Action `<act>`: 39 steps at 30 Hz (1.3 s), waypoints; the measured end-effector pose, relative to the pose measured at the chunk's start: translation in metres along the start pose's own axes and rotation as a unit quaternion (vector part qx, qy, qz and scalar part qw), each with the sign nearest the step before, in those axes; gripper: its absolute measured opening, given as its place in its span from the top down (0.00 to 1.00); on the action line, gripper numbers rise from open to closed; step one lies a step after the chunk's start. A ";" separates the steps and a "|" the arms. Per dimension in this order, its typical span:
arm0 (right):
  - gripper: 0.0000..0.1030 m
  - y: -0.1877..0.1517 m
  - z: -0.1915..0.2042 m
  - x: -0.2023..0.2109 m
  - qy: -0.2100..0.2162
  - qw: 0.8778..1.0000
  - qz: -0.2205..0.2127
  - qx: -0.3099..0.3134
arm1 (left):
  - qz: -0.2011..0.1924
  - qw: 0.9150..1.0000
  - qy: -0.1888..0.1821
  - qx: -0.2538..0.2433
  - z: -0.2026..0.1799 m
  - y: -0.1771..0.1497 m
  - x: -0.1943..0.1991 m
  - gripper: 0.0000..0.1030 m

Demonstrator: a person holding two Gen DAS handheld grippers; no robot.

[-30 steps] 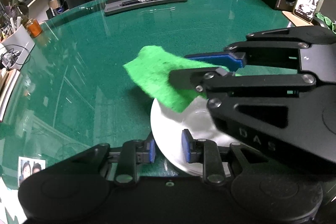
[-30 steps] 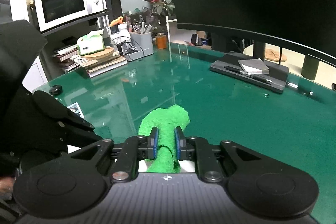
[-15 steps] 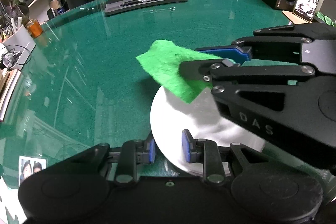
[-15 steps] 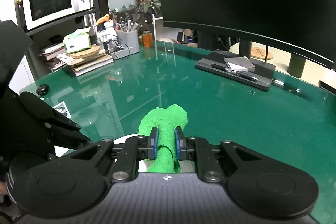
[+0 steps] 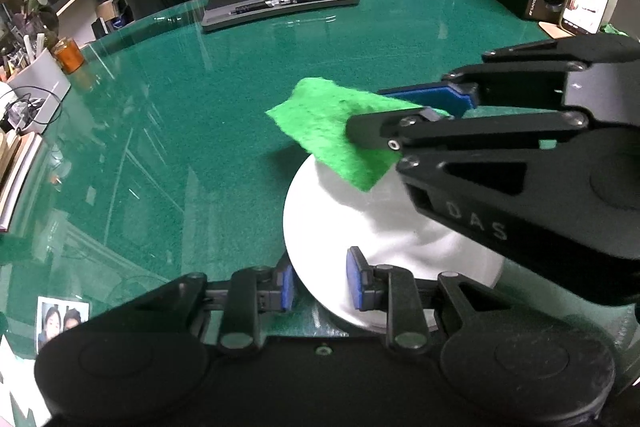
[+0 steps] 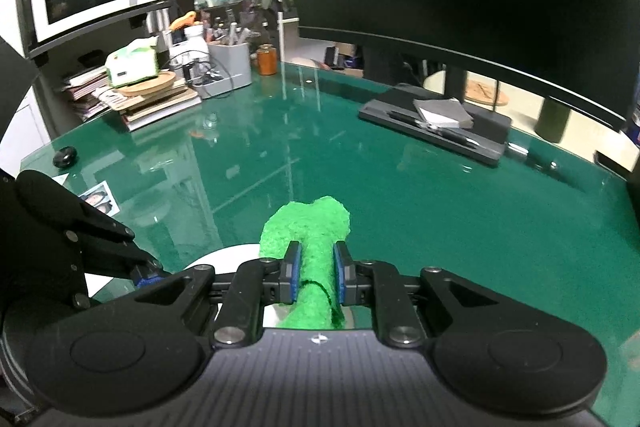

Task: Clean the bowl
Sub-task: 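Rub the green cloth over the bowl's outer side with the right tool while the left tool holds it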

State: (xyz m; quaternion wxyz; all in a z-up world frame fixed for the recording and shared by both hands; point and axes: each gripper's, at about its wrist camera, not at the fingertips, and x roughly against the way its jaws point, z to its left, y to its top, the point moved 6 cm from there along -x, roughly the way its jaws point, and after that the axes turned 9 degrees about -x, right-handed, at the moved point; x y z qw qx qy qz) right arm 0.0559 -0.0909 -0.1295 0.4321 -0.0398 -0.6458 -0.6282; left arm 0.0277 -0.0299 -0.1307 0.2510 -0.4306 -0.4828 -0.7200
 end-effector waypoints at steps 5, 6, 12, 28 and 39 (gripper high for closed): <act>0.84 -0.002 -0.002 0.004 -0.018 1.000 0.005 0.002 | -0.001 1.000 0.001 0.000 0.000 0.000 0.001 0.75; 0.84 -0.003 -0.003 0.005 -0.024 1.000 0.007 0.001 | -0.001 1.000 0.001 0.000 0.000 0.000 0.001 0.75; 0.83 -0.001 0.001 0.000 -0.022 1.000 0.008 0.001 | -0.001 1.000 0.003 -0.003 -0.001 0.001 0.001 0.75; 0.82 -0.007 -0.010 0.000 -0.032 0.999 0.020 -0.024 | -0.005 1.000 0.000 -0.005 -0.001 0.001 0.001 0.75; 0.78 -0.006 -0.030 0.005 -0.007 0.994 0.004 -0.106 | -0.007 1.000 0.000 -0.007 -0.002 0.002 0.000 0.75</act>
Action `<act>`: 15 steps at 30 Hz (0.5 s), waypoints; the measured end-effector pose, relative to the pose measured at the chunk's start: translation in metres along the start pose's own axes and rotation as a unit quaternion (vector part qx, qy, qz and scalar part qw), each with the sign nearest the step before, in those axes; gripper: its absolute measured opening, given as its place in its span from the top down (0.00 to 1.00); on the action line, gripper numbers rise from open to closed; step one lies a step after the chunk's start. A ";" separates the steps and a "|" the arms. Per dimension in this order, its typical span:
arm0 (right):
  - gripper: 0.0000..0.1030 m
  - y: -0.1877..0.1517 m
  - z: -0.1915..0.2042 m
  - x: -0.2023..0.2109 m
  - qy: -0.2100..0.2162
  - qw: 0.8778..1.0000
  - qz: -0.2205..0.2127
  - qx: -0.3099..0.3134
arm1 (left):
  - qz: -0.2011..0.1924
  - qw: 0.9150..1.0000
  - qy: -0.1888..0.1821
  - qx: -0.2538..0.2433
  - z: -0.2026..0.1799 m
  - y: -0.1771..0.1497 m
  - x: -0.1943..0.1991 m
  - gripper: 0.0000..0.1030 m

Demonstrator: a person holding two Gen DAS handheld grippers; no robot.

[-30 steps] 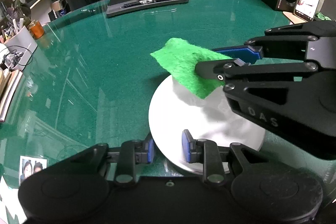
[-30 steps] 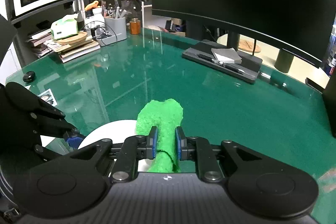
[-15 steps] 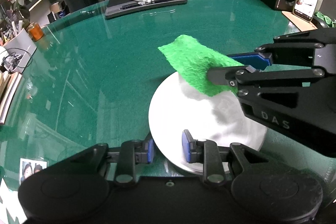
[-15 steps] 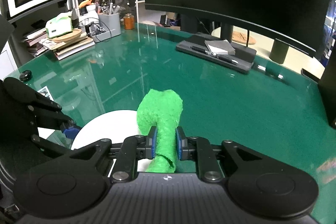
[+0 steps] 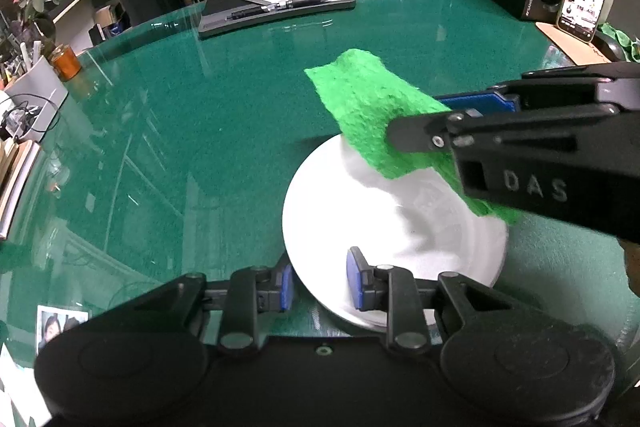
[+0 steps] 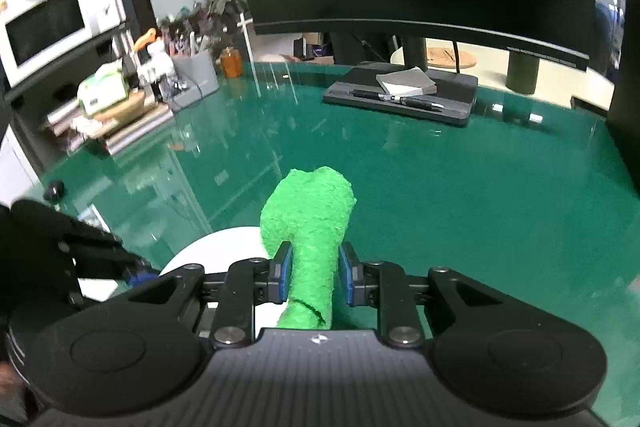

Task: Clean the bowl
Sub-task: 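Wipe the cloth across the bowl interior with the right tool while the left tool holds it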

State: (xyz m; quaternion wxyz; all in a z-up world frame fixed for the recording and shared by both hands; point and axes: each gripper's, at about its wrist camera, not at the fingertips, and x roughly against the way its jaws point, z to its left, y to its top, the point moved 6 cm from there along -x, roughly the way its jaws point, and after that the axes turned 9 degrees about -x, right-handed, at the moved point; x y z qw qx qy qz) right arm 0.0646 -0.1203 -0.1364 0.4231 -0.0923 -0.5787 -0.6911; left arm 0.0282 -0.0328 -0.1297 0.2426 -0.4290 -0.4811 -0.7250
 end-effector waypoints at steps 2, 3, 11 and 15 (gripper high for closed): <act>0.78 0.002 0.000 -0.005 0.010 1.000 0.001 -0.010 | 0.000 1.000 0.000 -0.001 0.000 0.000 0.000 0.75; 0.77 0.003 0.001 -0.006 0.017 1.000 0.003 -0.013 | 0.000 1.000 0.000 -0.002 0.000 0.000 0.000 0.75; 0.57 0.006 -0.007 -0.004 0.044 0.997 -0.003 -0.059 | -0.001 1.000 0.003 -0.002 0.000 0.000 -0.001 0.73; 0.51 0.011 -0.013 -0.006 0.065 0.993 -0.007 -0.101 | -0.001 1.000 0.005 -0.003 0.000 0.000 -0.001 0.71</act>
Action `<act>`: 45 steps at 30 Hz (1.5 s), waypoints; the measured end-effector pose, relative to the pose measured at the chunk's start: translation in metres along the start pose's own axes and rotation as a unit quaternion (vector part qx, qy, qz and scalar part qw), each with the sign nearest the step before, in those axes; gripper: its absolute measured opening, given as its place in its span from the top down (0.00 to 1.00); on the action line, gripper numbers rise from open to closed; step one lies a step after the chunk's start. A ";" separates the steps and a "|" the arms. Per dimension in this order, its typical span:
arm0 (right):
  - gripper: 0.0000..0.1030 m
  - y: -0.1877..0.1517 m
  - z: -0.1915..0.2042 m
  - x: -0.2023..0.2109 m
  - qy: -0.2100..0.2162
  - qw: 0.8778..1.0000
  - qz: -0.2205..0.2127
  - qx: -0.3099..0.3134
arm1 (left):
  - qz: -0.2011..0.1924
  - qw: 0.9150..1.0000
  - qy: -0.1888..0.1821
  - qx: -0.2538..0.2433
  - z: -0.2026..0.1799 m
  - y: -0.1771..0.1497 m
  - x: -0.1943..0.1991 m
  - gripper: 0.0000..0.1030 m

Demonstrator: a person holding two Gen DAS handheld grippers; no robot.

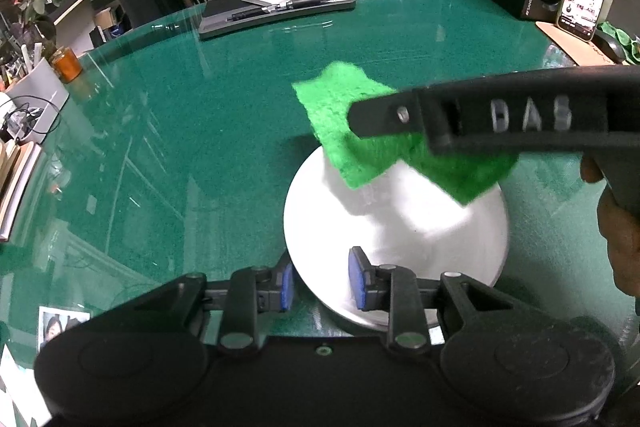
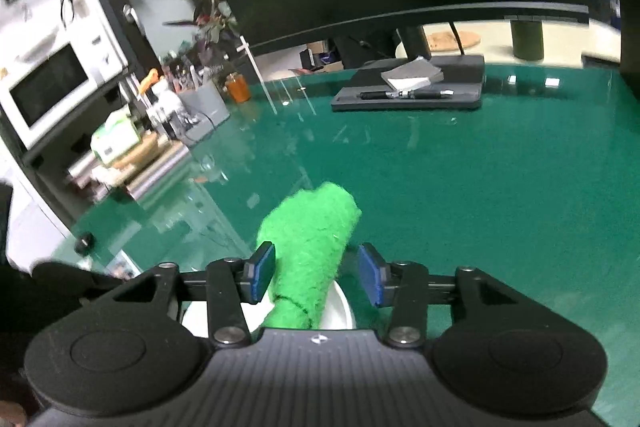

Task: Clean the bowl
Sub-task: 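Wipe the cloth across the bowl interior with the right tool while the left tool holds it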

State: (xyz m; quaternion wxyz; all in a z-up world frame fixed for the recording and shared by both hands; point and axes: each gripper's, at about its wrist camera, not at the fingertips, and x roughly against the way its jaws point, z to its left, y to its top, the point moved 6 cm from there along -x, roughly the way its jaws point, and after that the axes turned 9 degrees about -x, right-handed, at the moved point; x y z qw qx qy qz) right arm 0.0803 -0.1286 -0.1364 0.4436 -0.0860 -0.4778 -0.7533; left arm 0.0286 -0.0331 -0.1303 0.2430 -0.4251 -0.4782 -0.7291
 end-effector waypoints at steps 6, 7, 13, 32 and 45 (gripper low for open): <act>0.89 0.004 -0.002 -0.013 0.013 1.000 0.009 -0.009 | 0.001 1.000 0.003 0.001 0.001 0.000 0.000 0.68; 0.90 0.004 -0.002 -0.014 0.013 1.000 0.010 -0.008 | 0.001 1.000 0.005 0.002 0.002 0.000 0.000 0.67; 0.90 0.003 0.001 -0.010 0.008 1.000 0.015 0.022 | 0.000 1.000 0.011 -0.003 0.000 0.000 -0.001 0.67; 0.89 -0.003 0.009 -0.001 -0.002 0.998 0.010 0.062 | -0.002 0.999 0.037 -0.029 -0.011 0.008 -0.004 0.71; 0.89 -0.015 -0.010 0.027 -0.020 0.999 0.006 0.041 | -0.001 0.998 0.058 -0.020 -0.005 0.015 -0.010 0.68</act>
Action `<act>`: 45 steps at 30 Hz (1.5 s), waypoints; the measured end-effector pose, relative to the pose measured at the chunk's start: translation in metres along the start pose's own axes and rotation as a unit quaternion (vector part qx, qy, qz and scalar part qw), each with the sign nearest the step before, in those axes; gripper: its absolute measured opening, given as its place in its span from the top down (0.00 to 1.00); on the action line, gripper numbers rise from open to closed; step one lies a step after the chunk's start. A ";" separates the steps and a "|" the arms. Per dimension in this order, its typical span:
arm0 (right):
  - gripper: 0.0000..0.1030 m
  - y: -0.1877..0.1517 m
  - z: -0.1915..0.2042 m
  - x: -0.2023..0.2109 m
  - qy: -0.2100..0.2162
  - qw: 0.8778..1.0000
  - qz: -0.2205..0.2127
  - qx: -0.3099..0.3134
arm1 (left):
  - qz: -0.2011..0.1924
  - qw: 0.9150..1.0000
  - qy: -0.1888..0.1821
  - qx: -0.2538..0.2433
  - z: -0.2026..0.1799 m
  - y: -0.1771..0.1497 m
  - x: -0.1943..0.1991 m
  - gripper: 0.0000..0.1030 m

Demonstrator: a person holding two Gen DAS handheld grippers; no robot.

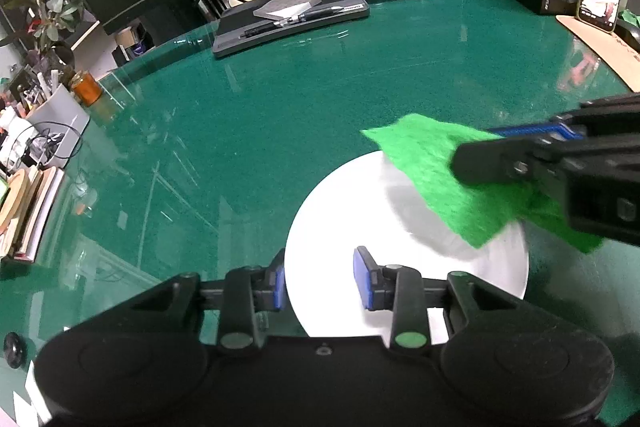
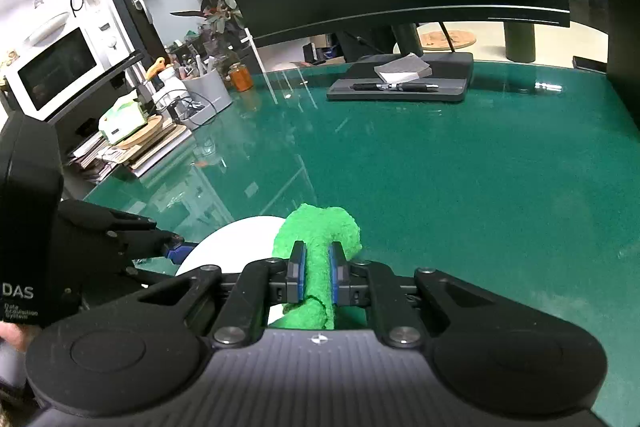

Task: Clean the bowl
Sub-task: 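Wipe the cloth across the bowl interior with the right tool while the left tool holds it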

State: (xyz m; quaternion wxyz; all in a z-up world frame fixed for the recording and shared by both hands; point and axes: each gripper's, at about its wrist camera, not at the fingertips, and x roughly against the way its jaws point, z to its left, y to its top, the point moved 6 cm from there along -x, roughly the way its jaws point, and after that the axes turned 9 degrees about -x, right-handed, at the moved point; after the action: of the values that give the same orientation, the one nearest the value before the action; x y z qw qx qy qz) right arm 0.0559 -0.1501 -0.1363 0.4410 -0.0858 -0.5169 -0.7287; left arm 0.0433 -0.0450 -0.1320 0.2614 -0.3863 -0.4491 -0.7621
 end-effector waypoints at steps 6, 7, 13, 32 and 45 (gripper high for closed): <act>0.88 0.006 0.005 -0.012 0.002 1.000 -0.005 0.009 | 0.000 1.000 0.000 0.000 0.001 0.000 0.000 0.68; 0.88 0.004 0.004 -0.009 0.001 1.000 -0.003 0.009 | -0.001 1.000 0.001 0.000 0.001 0.000 0.000 0.68; 0.88 -0.011 -0.001 0.013 0.001 1.000 0.005 -0.003 | -0.003 1.000 0.001 -0.001 0.001 0.000 -0.001 0.68; 0.87 -0.017 -0.003 0.016 0.000 1.000 0.004 -0.017 | -0.001 1.000 0.008 -0.005 0.001 0.001 -0.002 0.68; 0.86 -0.005 -0.003 -0.004 -0.004 1.000 -0.003 -0.020 | 0.001 1.000 0.016 -0.012 0.001 0.000 -0.002 0.68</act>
State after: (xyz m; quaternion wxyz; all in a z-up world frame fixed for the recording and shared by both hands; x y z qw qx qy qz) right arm 0.0552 -0.1498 -0.1435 0.4355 -0.0958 -0.5042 -0.7396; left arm 0.0445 -0.0437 -0.1334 0.2649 -0.3776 -0.4349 -0.7734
